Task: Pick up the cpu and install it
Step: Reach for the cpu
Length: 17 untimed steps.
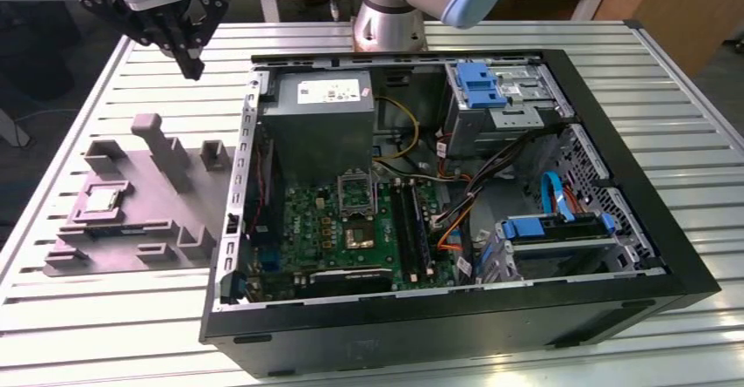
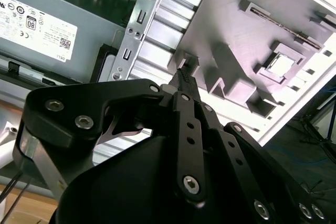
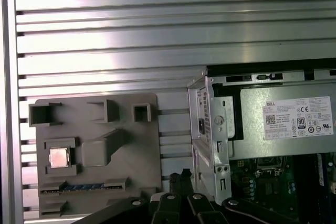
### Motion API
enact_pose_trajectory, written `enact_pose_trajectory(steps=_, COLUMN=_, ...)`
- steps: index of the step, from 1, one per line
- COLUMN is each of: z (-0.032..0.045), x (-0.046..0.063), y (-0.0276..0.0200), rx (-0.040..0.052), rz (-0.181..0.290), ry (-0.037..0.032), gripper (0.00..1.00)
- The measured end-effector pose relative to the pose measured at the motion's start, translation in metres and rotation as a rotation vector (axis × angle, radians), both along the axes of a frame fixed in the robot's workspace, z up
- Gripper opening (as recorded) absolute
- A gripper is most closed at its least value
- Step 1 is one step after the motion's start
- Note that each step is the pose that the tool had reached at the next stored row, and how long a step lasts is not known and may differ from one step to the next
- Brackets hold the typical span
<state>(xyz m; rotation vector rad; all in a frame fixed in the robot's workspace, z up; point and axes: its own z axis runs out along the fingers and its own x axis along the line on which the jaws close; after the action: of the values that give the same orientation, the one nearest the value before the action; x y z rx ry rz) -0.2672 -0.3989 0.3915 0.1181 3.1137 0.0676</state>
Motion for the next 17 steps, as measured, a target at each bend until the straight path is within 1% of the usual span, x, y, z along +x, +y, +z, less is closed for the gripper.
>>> enact_pose_trajectory(steps=17, z=-0.0003, x=-0.014, y=0.0000, rx=0.0000, rz=0.000, ry=0.0009, gripper=0.11)
